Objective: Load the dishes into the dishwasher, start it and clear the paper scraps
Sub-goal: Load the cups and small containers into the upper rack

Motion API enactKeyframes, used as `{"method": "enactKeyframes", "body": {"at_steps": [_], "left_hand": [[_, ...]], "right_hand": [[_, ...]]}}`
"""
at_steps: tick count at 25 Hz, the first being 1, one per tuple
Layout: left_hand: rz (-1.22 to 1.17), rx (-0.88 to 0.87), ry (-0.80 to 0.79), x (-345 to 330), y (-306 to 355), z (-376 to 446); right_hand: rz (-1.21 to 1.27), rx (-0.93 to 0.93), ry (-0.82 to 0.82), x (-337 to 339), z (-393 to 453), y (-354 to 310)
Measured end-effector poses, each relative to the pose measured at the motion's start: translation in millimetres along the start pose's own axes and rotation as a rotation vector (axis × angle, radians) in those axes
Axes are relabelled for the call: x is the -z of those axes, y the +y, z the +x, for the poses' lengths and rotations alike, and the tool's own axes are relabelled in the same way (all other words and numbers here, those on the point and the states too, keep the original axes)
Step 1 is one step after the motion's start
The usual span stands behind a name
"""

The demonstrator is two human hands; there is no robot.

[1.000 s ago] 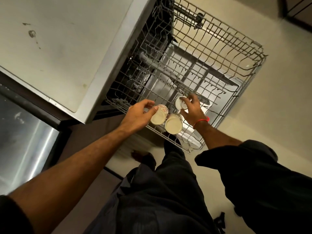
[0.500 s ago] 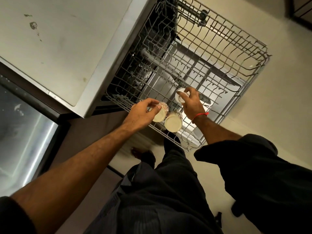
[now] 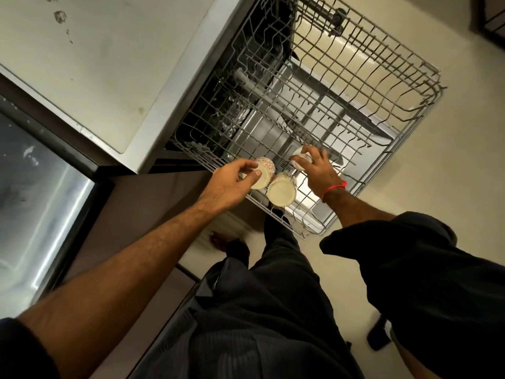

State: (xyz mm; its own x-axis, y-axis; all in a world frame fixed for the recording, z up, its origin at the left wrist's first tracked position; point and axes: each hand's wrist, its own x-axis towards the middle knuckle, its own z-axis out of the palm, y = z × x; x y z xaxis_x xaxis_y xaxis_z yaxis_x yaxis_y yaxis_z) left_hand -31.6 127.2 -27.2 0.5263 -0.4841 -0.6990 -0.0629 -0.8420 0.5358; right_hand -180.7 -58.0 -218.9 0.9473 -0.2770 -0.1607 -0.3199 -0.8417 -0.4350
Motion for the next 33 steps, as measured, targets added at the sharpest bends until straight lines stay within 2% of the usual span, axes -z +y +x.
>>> {"method": "enactKeyframes", "body": {"at_steps": [8,10,13,14,20,27,30,33], "left_hand": [[-0.002,0.009,0.024,-4,-8,-7],[-0.011,0.013,0.018,-8,-8,-7],[-0.010,0.015,0.013,-9,-7,-6],[-0.008,0.017,0.013,-8,-8,-5],[0.001,0.016,0.012,-4,-12,2],[-0.006,0.006,-0.014,-4,-12,9],[0.009,0.002,-0.020,-2,-12,13],[0.002,0.005,-0.021,1,-12,14]], "right_hand": [[0.012,0.126,0.066,10,-4,-2],[0.115,0.016,0.047,8,-5,-9],[0.286,-0.374,0.000,5,8,-21],[0.290,-0.445,0.003,3,13,-25],[0.446,-0.616,0.127,-1,12,-33],[0.519,-0.695,0.194,1,22,-31],[0.460,-0.677,0.104,-4,28,-33],[0.489,-0.782,0.022,-13,28,-28]]}}
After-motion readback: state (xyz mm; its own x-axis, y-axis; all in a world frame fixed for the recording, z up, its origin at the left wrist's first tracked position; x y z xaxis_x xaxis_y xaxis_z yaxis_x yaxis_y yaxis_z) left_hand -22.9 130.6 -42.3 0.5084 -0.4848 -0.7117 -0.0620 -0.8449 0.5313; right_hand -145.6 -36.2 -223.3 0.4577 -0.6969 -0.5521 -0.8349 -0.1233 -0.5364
